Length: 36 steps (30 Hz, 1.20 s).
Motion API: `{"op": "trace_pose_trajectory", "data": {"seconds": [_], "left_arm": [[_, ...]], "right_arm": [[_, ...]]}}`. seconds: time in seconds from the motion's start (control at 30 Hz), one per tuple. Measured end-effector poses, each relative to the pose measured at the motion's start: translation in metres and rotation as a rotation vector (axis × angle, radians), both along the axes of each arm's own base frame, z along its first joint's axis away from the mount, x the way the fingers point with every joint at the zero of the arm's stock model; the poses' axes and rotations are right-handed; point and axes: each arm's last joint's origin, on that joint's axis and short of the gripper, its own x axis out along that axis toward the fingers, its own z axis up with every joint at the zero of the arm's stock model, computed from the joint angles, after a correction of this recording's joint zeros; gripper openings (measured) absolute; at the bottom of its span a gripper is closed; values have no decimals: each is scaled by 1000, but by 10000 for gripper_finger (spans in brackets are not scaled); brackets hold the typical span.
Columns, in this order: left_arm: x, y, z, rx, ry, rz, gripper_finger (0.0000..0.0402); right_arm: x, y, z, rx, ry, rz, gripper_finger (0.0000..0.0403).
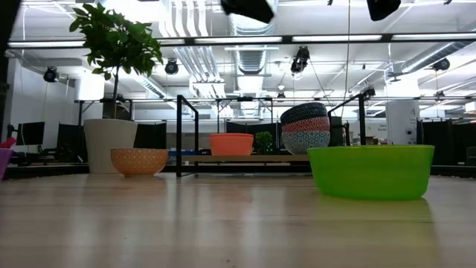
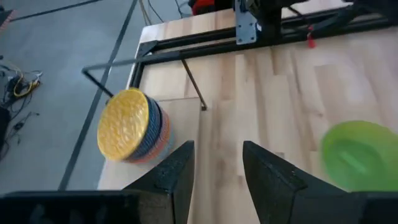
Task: Place and stack bowls onto a shelf
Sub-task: Stack the yellow patterned bowl on top of the blue patterned bowl on the shelf
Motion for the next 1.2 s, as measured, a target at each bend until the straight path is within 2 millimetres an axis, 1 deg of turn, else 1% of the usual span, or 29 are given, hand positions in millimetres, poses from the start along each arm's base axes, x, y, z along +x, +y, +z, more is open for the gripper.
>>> {"op": "trace_pose_trajectory", "data": {"seconds": [0.07, 0.2, 0.37, 0.5, 0.57, 0.63, 0.77, 0.9, 1.07, 1.13, 1.2], "left_arm": [[-19, -14, -7, -12, -38, 3, 119], [-59, -43, -27, -23, -133, 0, 119], [-108, -70, -47, -54, -235, -87, 119], [-144, -81, -56, -71, -300, -163, 119], [-159, -83, -57, -79, -338, -180, 119], [-173, -82, -57, -84, -364, -189, 119], [-193, -77, -56, -94, -415, -190, 119], [-205, -73, -57, -97, -439, -188, 119], [-210, -72, -70, -108, -432, -184, 119], [-210, -72, -78, -109, -422, -184, 119], [-210, -72, -83, -107, -422, -184, 119]], "right_arm": [[2, 0, 0, 18, -2, -9, 9], [8, -6, 2, 56, -37, -73, 9], [20, -21, -3, 110, -14, -207, 9], [36, -41, -13, 129, 13, -330, 9], [43, -54, -16, 141, 26, -404, 9], [49, -70, -14, 151, 25, -480, 9], [52, -100, -7, 156, 29, -618, 9], [49, -128, -9, 208, 39, -758, 9], [47, -156, -25, 256, 116, -903, 9], [49, -163, -32, 264, 150, -938, 9], [51, -166, -38, 273, 170, -951, 9]]}}
